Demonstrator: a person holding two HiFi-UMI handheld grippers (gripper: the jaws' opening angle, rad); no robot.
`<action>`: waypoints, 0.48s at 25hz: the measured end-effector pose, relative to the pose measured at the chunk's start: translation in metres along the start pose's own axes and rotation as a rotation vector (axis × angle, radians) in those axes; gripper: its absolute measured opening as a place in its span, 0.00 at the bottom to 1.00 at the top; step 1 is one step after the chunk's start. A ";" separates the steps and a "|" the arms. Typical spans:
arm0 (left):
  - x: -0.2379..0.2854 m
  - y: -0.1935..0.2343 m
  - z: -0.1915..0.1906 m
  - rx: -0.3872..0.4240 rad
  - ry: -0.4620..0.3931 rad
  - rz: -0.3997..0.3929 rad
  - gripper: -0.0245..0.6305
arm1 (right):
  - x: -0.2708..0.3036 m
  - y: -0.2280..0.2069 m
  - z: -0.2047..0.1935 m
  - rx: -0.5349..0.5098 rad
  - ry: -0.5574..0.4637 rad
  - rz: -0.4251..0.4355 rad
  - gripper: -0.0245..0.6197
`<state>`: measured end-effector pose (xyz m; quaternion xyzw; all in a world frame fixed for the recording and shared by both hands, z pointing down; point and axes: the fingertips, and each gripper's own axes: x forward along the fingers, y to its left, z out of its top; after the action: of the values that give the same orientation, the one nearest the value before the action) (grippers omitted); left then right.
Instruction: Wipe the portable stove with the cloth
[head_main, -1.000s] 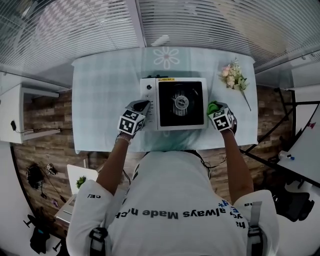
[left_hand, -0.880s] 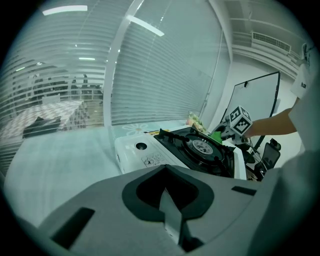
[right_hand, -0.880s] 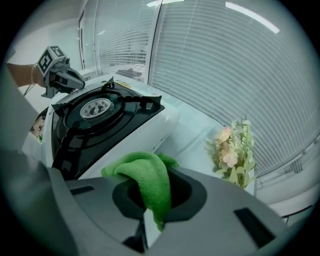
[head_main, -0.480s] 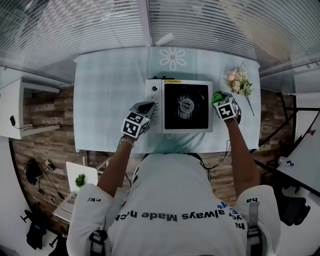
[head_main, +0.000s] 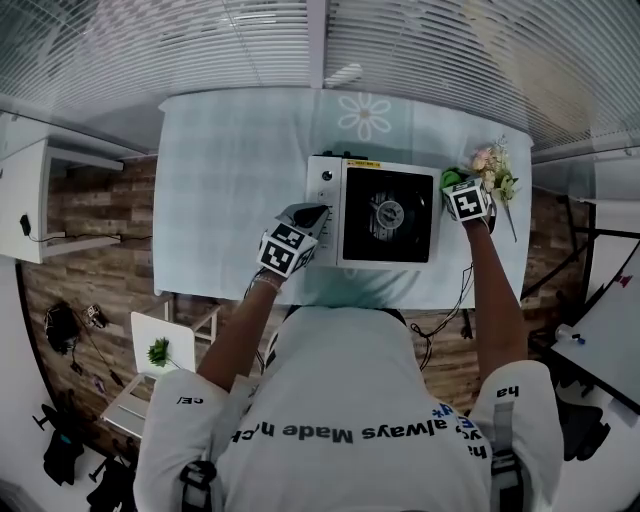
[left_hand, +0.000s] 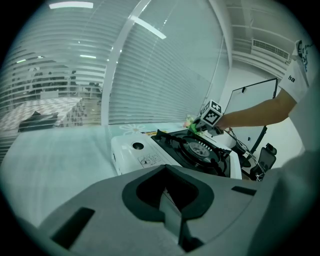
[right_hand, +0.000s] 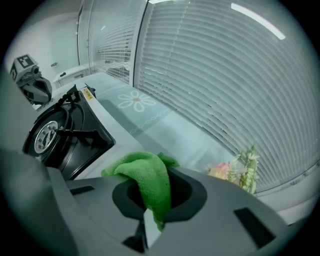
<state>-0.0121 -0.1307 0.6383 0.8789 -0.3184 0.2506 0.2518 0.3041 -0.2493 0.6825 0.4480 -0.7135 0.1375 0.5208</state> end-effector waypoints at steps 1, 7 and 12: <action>0.000 0.000 0.000 0.001 -0.001 -0.005 0.05 | 0.001 -0.001 0.002 0.002 0.000 0.002 0.08; -0.001 -0.001 0.000 0.004 -0.003 -0.018 0.05 | 0.010 -0.011 0.011 0.007 0.004 0.008 0.08; -0.003 -0.004 -0.002 0.002 -0.009 -0.047 0.05 | 0.015 -0.015 0.036 -0.047 -0.021 0.023 0.08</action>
<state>-0.0119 -0.1260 0.6368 0.8875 -0.2983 0.2410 0.2554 0.2930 -0.2891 0.6760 0.4290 -0.7269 0.1218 0.5222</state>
